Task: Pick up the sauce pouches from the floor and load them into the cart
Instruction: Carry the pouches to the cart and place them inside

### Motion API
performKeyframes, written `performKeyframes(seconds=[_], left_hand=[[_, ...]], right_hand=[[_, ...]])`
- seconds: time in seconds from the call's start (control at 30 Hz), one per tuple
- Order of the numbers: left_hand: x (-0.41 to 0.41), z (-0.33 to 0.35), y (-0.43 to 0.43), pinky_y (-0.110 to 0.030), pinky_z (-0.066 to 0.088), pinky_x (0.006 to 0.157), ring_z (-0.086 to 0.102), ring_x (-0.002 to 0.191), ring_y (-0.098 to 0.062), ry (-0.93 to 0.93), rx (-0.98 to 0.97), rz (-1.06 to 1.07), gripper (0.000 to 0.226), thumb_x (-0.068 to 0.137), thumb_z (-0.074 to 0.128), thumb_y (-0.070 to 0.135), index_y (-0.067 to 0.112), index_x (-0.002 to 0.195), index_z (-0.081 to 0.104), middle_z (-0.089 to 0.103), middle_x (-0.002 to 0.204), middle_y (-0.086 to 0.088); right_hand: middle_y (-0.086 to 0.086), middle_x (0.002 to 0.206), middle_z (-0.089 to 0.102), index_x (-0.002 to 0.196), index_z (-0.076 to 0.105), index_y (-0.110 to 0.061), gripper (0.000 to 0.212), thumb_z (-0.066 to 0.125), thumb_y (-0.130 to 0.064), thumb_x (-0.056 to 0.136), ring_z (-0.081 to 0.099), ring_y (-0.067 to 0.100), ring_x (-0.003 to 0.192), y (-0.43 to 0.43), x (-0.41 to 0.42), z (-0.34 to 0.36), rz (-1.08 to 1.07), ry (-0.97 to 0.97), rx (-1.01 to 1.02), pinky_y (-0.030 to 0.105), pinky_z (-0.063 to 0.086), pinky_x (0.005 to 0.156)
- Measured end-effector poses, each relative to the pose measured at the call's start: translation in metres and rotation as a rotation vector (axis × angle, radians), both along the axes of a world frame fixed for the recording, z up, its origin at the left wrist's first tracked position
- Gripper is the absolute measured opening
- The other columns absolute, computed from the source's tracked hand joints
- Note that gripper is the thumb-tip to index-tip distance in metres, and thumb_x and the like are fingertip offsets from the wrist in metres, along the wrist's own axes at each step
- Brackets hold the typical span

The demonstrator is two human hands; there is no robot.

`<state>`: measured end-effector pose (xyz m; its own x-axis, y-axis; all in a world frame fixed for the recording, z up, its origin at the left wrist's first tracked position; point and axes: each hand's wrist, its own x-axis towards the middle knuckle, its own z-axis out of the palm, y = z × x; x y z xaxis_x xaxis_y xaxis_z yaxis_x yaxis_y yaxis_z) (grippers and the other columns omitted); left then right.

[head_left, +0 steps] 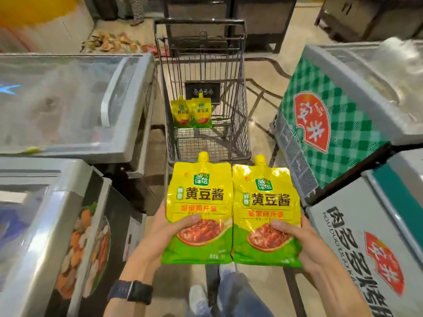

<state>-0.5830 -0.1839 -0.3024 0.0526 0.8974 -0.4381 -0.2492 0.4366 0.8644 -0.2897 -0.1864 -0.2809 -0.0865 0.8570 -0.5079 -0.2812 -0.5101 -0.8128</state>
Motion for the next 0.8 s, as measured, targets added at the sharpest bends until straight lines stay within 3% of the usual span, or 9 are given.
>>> performKeyframes(seconds=[0.13, 0.2, 0.33, 0.6, 0.7, 0.8], left_hand=[[0.001, -0.007, 0.062, -0.043, 0.056, 0.086, 0.072, 0.104, -0.031, 0.017, -0.013, 0.022, 0.098, 0.039, 0.097, 0.03, 0.021, 0.128, 0.056, 0.075, 0.113, -0.01], [0.001, -0.011, 0.092, -0.042, 0.057, 0.084, 0.072, 0.102, -0.031, 0.043, -0.01, 0.031, 0.098, 0.039, 0.097, 0.029, 0.019, 0.127, 0.056, 0.075, 0.112, -0.011], [-0.003, -0.009, 0.154, -0.044, 0.057, 0.087, 0.072, 0.103, -0.031, 0.127, 0.0, 0.055, 0.117, 0.026, 0.1, 0.047, 0.017, 0.129, 0.054, 0.075, 0.112, -0.01], [-0.023, -0.02, 0.246, -0.054, 0.054, 0.094, 0.069, 0.109, -0.034, 0.138, -0.028, 0.081, 0.111, 0.036, 0.101, 0.039, 0.017, 0.132, 0.052, 0.072, 0.119, -0.012], [-0.033, -0.028, 0.289, -0.038, 0.06, 0.08, 0.072, 0.103, -0.027, 0.104, -0.057, 0.098, 0.106, 0.033, 0.101, 0.047, 0.024, 0.126, 0.054, 0.074, 0.116, -0.007], [-0.045, -0.036, 0.335, -0.033, 0.06, 0.078, 0.072, 0.105, -0.024, 0.122, -0.032, 0.065, 0.103, 0.04, 0.1, 0.047, 0.019, 0.126, 0.051, 0.073, 0.118, -0.007]], right_hand=[[0.006, 0.09, 0.077, 0.119, 0.059, -0.009, 0.096, 0.097, -0.017, 0.031, 0.075, 0.019, 0.074, 0.069, 0.004, -0.018, 0.047, 0.004, -0.009, 0.028, 0.058, 0.054], [0.011, 0.095, 0.077, 0.118, 0.06, -0.008, 0.105, 0.098, -0.024, 0.022, 0.075, 0.023, 0.078, 0.106, 0.007, -0.03, 0.062, 0.007, -0.004, 0.03, 0.058, 0.056], [0.015, 0.098, 0.076, 0.114, 0.061, -0.007, 0.114, 0.099, -0.029, 0.008, 0.074, 0.027, 0.081, 0.175, 0.004, -0.037, 0.103, 0.006, -0.022, 0.034, 0.059, 0.059], [0.018, 0.101, 0.074, 0.114, 0.061, -0.008, 0.114, 0.1, -0.026, 0.009, 0.074, 0.031, 0.086, 0.291, -0.009, -0.047, 0.172, -0.019, -0.037, 0.038, 0.061, 0.065], [0.018, 0.106, 0.074, 0.124, 0.057, -0.007, 0.109, 0.098, -0.019, 0.023, 0.072, 0.033, 0.093, 0.334, -0.019, -0.055, 0.195, -0.045, -0.03, 0.036, 0.061, 0.067], [0.016, 0.107, 0.074, 0.124, 0.056, -0.013, 0.112, 0.099, -0.024, 0.021, 0.072, 0.033, 0.094, 0.371, -0.031, -0.064, 0.167, -0.075, -0.044, 0.036, 0.06, 0.067]])
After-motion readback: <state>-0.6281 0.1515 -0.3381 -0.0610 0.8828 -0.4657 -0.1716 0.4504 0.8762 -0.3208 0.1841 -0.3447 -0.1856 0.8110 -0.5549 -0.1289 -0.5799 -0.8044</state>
